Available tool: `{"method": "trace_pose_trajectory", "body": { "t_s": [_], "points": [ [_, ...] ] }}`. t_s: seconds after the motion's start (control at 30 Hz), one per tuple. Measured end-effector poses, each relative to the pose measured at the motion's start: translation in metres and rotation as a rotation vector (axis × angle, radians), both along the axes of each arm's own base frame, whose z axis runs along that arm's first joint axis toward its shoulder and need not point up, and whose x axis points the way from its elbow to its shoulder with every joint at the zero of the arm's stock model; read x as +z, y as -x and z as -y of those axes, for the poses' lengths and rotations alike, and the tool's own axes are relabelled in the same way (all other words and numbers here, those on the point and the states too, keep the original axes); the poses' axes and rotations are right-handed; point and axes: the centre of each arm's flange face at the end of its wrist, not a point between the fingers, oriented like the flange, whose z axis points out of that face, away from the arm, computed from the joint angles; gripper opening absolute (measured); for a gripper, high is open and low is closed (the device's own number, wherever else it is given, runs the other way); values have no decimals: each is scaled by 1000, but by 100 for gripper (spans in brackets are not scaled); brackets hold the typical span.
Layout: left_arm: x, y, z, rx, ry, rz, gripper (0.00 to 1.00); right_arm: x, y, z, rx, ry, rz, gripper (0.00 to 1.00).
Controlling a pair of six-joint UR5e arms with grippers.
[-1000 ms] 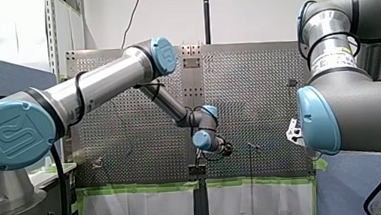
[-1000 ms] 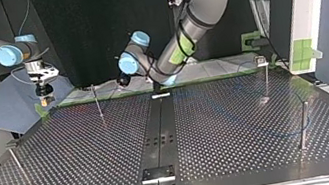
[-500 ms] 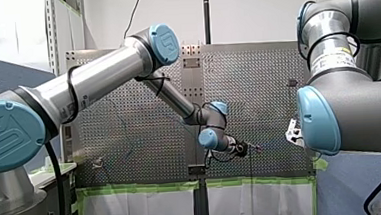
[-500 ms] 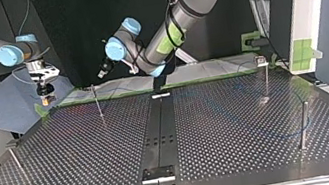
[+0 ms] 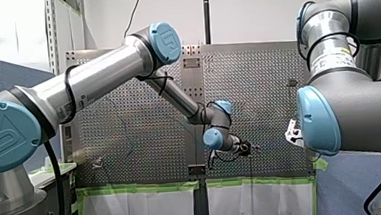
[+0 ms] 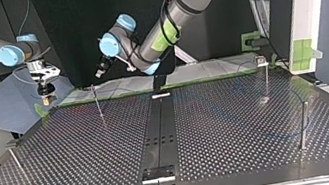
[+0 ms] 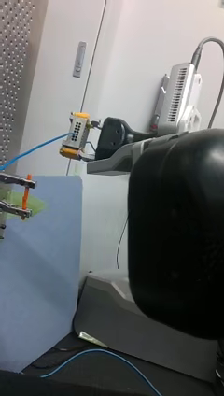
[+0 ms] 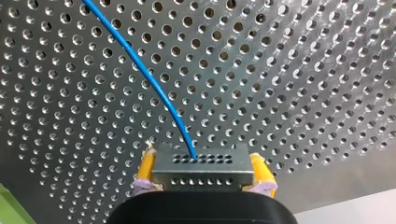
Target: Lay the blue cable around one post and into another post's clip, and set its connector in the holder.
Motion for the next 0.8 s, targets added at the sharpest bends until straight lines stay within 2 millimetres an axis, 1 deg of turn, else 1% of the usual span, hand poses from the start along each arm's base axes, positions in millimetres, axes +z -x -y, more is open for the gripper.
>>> {"method": "trace_pose_trajectory", "body": {
  "t_s": [0.33,0.8],
  "points": [
    [0,0,-1,55,16,-19,100,-1,-1,-1,0,-4,1,2],
    [-4,2,-15,166,-54,-42,100,-3,-5,-2,6,-11,1,2]
  ]
}}
